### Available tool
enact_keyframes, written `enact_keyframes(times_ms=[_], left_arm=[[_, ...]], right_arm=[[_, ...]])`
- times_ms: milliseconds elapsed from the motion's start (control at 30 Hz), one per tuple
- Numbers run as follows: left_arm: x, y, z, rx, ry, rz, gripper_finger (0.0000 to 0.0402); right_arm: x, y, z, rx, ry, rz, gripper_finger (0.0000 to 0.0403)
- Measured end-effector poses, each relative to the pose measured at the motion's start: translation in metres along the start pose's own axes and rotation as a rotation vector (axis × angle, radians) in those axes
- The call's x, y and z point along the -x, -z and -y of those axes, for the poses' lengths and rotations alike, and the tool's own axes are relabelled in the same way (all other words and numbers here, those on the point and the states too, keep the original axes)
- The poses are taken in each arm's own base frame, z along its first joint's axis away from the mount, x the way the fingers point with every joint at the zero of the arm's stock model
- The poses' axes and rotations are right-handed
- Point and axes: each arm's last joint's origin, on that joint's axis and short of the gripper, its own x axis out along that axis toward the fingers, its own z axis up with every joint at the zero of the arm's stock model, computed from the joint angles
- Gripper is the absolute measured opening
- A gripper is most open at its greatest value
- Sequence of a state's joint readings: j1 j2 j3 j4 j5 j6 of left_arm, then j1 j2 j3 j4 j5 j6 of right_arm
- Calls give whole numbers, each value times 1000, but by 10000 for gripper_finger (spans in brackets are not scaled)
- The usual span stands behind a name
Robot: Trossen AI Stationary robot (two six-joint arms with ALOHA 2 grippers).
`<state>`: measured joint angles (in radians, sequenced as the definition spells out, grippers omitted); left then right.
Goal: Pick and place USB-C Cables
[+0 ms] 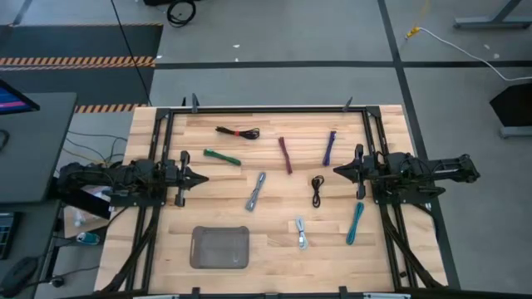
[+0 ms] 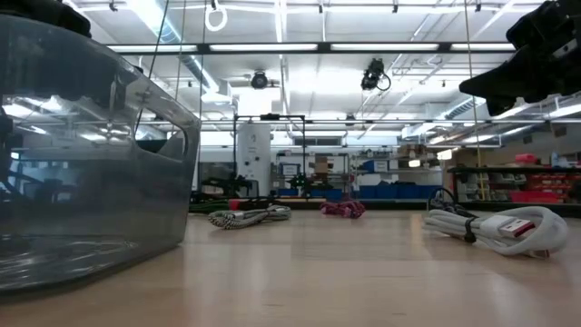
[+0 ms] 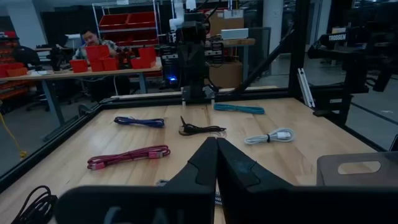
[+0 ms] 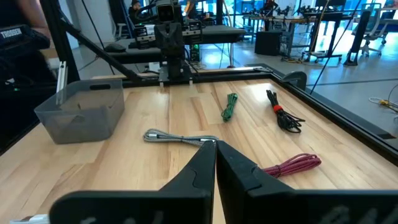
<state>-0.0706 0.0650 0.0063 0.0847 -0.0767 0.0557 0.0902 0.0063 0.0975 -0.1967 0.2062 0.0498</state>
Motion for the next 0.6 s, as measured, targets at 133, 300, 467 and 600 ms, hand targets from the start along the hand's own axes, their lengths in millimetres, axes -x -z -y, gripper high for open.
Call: enact_keyframes(times_ms=[133, 300, 467, 600], left_arm=[[0, 0, 0, 0, 0, 0, 9], [0, 0, 0, 0, 0, 0, 9], [0, 0, 0, 0, 0, 0, 9], [0, -1, 0, 17, 0, 14, 9]], right_arm=[[0, 0, 0, 0, 0, 0, 19], [0, 0, 0, 0, 0, 0, 19], [0, 0, 0, 0, 0, 0, 19], [0, 0, 0, 0, 0, 0, 19]])
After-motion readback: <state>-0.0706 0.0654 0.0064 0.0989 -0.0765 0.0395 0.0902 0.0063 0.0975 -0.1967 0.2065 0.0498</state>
